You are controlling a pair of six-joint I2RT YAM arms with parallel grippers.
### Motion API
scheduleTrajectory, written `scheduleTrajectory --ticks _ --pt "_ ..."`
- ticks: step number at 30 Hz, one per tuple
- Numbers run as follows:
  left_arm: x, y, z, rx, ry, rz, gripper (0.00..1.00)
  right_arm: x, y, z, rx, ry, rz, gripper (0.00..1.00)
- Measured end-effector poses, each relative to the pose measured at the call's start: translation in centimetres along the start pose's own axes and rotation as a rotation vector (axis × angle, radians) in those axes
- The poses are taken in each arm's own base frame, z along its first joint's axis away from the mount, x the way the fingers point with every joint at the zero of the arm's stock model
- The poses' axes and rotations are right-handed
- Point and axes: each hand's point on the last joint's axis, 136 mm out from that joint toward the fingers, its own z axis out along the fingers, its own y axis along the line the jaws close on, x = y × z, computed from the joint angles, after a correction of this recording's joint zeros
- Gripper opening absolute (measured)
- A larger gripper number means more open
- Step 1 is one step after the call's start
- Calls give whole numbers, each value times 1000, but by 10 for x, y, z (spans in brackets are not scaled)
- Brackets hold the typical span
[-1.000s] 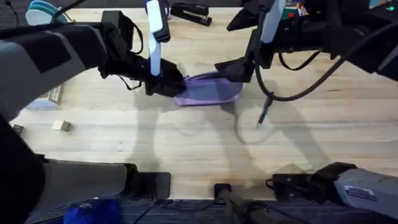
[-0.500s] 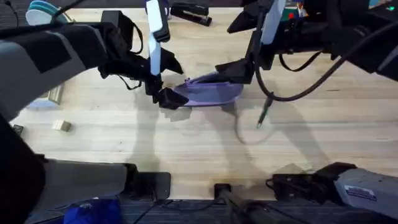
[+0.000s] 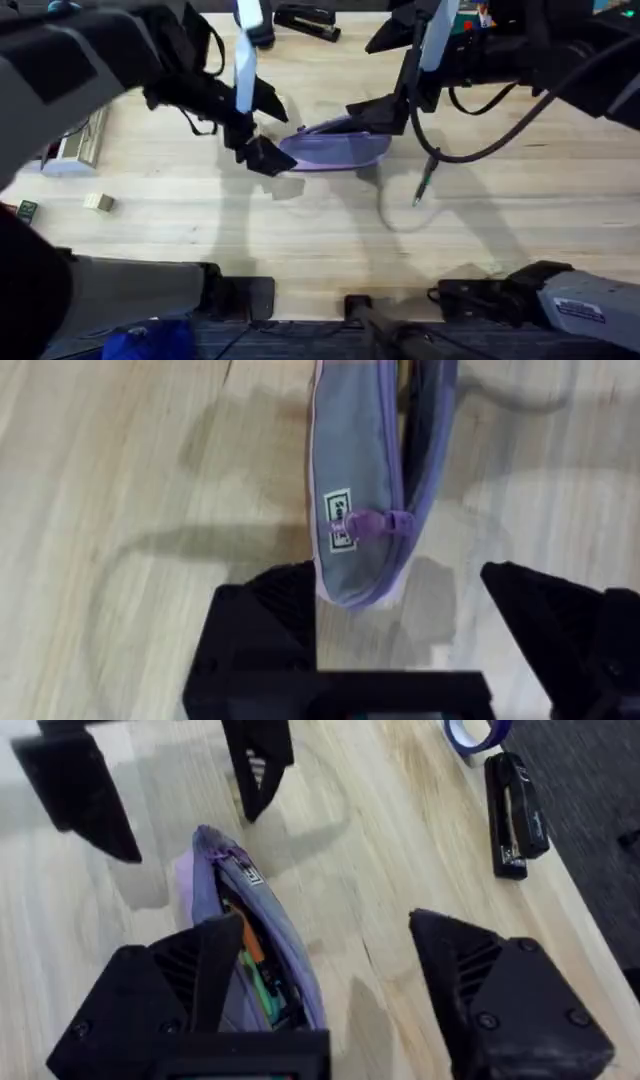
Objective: Unzip the bag, pick up the pens from the table one at a time and place them inside, then zip the bag closed.
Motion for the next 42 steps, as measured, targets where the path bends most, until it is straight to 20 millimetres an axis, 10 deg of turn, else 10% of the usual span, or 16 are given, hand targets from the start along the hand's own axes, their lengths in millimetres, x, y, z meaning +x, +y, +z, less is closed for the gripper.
scheduleTrajectory --ticks 15,27,33,38,42 --pt "-49 2 -71 -51 74 19 994 0 0 0 2 1 0 995" --pt "-44 4 -80 -76 142 20 993 0 0 0 2 1 0 982" --pt "-43 4 -80 -78 145 20 993 0 0 0 2 1 1 671" --pt "-43 4 -80 -78 145 20 993 -1 1 0 -7 -6 3 64" --pt "-43 4 -80 -78 145 20 993 -2 4 0 -24 -12 6 29"
